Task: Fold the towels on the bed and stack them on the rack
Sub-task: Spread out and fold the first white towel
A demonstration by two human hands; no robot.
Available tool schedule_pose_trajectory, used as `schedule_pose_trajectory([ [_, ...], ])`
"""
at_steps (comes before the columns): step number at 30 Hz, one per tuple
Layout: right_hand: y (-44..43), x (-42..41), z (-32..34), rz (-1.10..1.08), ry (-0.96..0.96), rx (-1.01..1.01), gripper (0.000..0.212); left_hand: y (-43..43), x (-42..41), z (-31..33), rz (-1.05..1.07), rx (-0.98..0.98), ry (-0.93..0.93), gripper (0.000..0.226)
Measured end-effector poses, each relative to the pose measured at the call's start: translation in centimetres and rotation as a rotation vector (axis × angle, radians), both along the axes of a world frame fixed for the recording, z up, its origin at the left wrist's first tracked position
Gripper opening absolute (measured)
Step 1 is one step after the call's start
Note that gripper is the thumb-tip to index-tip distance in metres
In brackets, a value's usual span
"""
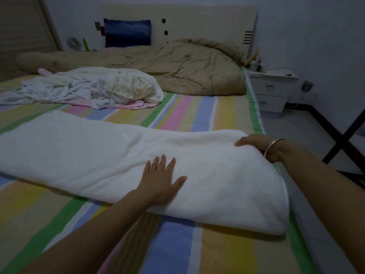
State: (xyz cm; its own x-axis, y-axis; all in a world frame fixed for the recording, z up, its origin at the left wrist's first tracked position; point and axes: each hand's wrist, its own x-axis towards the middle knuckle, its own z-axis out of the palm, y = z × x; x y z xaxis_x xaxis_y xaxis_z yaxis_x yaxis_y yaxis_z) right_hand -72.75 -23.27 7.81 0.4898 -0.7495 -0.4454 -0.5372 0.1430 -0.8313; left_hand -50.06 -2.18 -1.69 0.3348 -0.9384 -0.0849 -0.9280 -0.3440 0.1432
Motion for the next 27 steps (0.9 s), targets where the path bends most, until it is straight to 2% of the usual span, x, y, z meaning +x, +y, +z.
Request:
schedule_pose_trajectory([
  [2, -1.0, -0.1, 0.9, -0.011, -0.05, -0.127, 0.02, -0.6, -0.3, 0.6, 0.004, -0.078, 0.046, 0.098],
  [4, -1.4, 0.0, 1.1, 0.012, -0.001, -0.164, 0.028, -1.1, -0.8, 0.9, -0.013, -0.122, 0.066, 0.106],
  [6, -1.5, 0.1, 0.3, 0.056, 0.083, -0.066, 0.031, -1.2, -1.7, 0.2, -0.045, -0.095, 0.035, 0.115],
  [9, -1.4, 0.1, -1.3, 0.072, 0.181, 0.1, 0.053, -1.4, -2.7, -1.5, -0.052, -0.05, -0.054, 0.125],
  [12, -1.3, 0.0, -1.9, 0.07, 0.173, 0.152, 0.017, -1.7, -2.6, -1.7, -0.041, -0.035, -0.056, 0.115],
  [13, -1.2, -0.1, -1.9, 0.073, 0.182, 0.161, 0.012, -1.8, -2.5, -1.5, -0.04, -0.025, -0.059, 0.111],
  [18, -2.5, -0.8, -1.6, 0.058, 0.16, 0.134, 0.013, -2.2, -2.6, -0.8, -0.027, 0.029, -0.053, 0.091],
  [21, -4.1, -0.9, -1.6, -0.011, 0.151, -0.039, 0.03, -2.6, -2.9, -0.6, -0.01, 0.02, -0.043, 0.09],
  [23, -5.4, -1.3, -2.3, -0.211, 0.27, -0.359, 0.041, -2.9, -3.4, -0.6, 0.004, 0.028, -0.045, 0.091],
  [25, -4.8, -1.5, -2.8, -0.439, 0.387, -0.708, 0.038, -3.0, -3.9, -0.7, 0.022, 0.039, -0.044, 0.093],
  [27, -2.4, -0.6, -3.8, -0.358, 0.346, -0.901, 0.033, -3.5, -4.5, -0.7, 0.033, 0.022, -0.038, 0.094],
])
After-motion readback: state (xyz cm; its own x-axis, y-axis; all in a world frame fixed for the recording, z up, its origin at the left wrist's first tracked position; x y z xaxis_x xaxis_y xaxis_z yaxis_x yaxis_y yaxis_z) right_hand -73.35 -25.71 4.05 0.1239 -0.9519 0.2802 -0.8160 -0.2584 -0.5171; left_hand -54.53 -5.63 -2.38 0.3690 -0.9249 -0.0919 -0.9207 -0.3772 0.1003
